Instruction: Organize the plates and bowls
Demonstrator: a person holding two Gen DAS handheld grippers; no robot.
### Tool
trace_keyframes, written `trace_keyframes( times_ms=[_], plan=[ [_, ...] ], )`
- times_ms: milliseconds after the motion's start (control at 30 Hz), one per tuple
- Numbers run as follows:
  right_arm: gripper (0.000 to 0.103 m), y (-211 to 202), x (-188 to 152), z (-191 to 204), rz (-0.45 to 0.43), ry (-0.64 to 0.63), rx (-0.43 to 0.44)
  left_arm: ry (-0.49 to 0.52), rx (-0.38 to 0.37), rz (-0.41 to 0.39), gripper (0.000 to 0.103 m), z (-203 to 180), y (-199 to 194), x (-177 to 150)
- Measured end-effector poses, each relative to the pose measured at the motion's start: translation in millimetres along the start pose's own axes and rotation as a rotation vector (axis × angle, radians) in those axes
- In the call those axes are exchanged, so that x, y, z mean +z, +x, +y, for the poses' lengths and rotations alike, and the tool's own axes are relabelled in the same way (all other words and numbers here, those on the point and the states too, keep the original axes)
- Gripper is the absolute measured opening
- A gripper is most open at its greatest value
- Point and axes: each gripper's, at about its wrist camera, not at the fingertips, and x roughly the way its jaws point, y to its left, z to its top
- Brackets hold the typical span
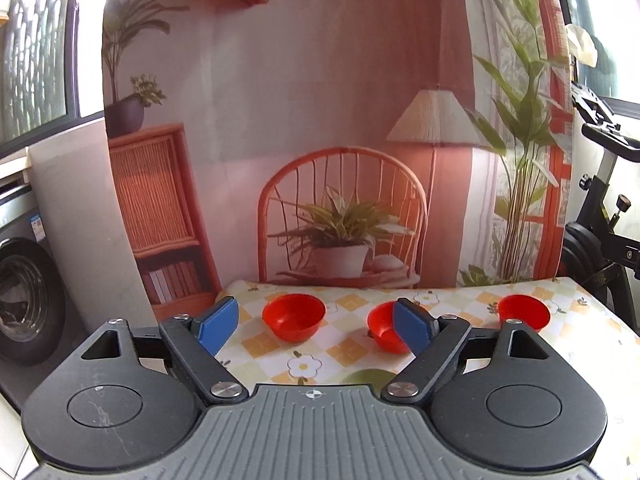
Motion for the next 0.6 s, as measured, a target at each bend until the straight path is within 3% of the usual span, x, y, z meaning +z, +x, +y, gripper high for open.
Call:
trace_keyframes(
  times_ms=[100,267,433,600],
  plan=[
    [0.103,20.2,-14.7,5.1,0.067,-0.062,-0.088,-0.017,-0.004,0.036,0.086,-0.4,16.6,-8.3],
    [0.102,44.5,-41.5,-2.1,0.163,-0.032,-0.041,-0.018,-0.037,0.099,0.083,-5.1,41.7,-23.8],
    [0.099,59.0,-69.0,-3.5,0.231,-0.062,-0.05,-0.005,-0.077,0.182,0.081,-14.2,69.2,-39.7],
    [0.082,73.0,-96.2,-8.9,0.33,-0.098,-0.054,-0.005,-0.131,0.252,0.08,-24.5,86.5,-63.0]
  ],
)
